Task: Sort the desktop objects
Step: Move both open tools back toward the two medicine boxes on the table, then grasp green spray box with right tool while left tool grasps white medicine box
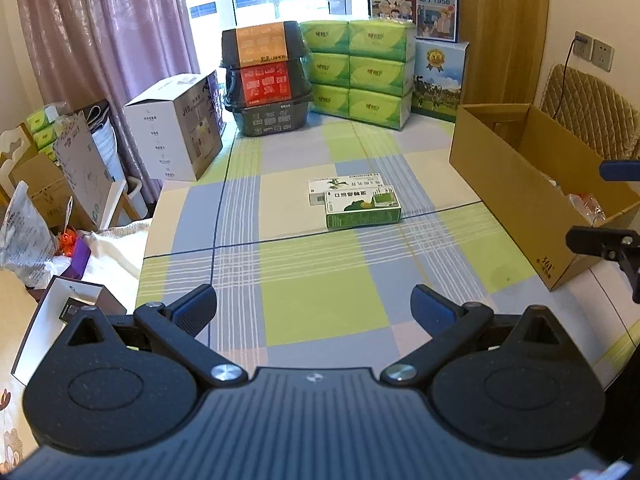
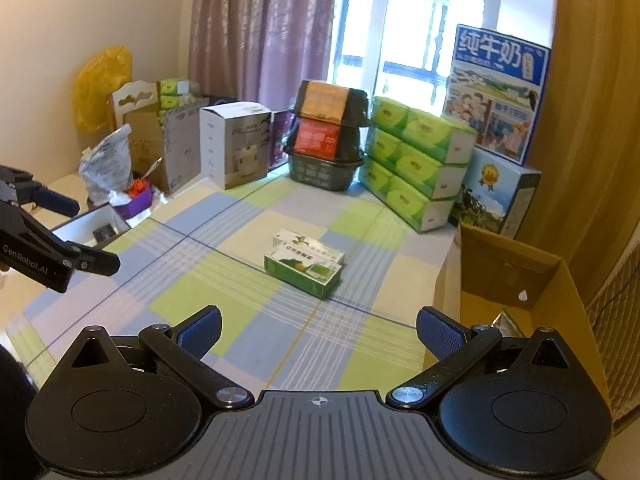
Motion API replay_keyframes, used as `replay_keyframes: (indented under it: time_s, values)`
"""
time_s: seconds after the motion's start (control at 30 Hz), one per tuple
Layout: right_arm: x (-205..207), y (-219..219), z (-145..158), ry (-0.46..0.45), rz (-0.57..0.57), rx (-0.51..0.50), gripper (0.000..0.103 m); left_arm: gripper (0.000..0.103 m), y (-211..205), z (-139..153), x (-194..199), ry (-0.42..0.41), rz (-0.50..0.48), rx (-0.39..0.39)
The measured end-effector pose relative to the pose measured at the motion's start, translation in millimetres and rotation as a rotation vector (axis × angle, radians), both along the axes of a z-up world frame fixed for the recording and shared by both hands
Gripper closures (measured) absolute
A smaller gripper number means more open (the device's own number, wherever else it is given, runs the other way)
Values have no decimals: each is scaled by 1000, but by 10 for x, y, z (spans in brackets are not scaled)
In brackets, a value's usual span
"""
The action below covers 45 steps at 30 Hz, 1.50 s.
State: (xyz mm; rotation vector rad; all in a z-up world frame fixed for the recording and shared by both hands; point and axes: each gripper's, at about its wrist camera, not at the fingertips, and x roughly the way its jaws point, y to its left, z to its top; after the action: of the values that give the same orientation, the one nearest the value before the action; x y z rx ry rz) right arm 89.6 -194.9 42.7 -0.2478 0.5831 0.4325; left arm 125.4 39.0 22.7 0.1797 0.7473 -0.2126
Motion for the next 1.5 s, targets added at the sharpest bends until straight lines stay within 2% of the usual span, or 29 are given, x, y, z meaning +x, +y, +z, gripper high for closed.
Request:
replay_keyframes:
  time_s: [0.27,0.53,0.63,0.8,1.1,1.33,1.5]
  values:
    - [113,28,-15,42,5,4,2,2,-22,-15,12,16,-28,2]
    - [399,58,-117,53,90,-51,2,2,-51,-100,280,32,-88,39]
    - [588,113,-155,56,129,-93,2,2,-55,-158,453,42,-121,75]
    - [1016,245,-199,118,174,-155,2,2,-27,-277,771,52,-161,117]
    - [1777,442,-450,193,343,-340,2,2,38,-367,1362,25,-325,176]
    - [2156,592,-649,236,430,-416,2,2,0,-485,1826,8,-445,217]
    - [2338,713,-855,242,517,-455,2,2,-78,-698,2097,47,-505,258]
